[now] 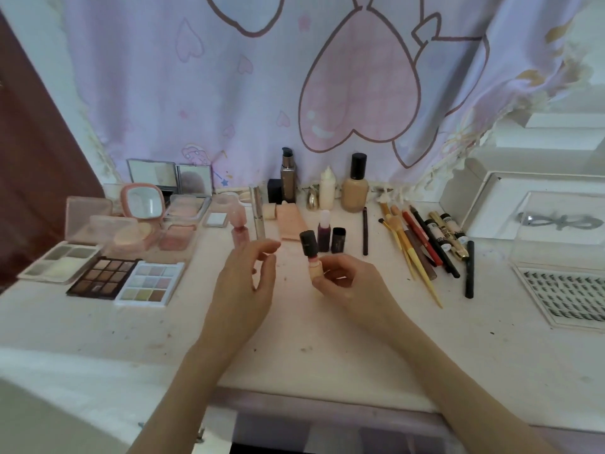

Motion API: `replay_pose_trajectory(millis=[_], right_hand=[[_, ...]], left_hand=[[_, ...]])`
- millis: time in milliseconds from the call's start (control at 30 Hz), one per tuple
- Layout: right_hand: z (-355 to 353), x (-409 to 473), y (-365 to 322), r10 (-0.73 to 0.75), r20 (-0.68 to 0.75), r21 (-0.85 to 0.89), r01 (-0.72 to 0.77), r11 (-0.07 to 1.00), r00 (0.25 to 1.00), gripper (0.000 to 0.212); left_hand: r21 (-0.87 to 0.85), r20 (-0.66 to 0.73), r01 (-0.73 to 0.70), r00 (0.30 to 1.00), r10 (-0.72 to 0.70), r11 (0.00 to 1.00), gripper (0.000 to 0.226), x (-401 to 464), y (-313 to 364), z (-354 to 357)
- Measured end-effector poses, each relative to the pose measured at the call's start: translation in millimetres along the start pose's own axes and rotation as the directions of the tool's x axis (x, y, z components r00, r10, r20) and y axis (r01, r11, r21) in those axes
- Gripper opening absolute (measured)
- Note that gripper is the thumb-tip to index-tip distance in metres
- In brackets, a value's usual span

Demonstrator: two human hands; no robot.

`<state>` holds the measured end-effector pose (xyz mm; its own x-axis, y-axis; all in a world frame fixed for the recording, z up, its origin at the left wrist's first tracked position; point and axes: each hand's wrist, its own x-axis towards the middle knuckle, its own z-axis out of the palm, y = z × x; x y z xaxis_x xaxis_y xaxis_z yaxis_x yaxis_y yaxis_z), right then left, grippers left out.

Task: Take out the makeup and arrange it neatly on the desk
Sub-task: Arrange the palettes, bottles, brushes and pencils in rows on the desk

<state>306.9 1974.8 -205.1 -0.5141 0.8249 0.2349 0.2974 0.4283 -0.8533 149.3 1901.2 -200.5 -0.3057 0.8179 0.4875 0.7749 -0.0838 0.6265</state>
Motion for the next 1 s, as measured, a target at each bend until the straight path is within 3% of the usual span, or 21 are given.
replay_pose_trajectory(millis=[200, 467, 833, 1000], right_hand=[[51, 32, -19, -0.043, 0.026, 0.021, 0.042, 0.999, 0.999, 0.01], [103, 57, -31, -0.017, 0.018, 0.003, 0.017, 1.0, 1.0, 0.01], [110, 60, -29, -0.042, -0.003, 0.017, 0.043, 0.999, 0.999, 0.011], [102, 53, -23, 0.004, 0.001, -0.002, -0.004, 1.0, 1.0, 0.023]], left_hand=[[0.295, 0.244, -0.08, 0.97, 0.005, 0.952, 0.026, -37, -41, -40], [0.524, 0.239, -0.04, 0.966, -0.102, 0.851, 0.051, -48, -51, -37], [0.56, 0.24, -0.031, 0.962, -0.126, 0.828, 0.053, -48, -54, -34], [0.563, 0.243, -0.019, 0.959, -0.144, 0.826, 0.056, -48, -52, -35]])
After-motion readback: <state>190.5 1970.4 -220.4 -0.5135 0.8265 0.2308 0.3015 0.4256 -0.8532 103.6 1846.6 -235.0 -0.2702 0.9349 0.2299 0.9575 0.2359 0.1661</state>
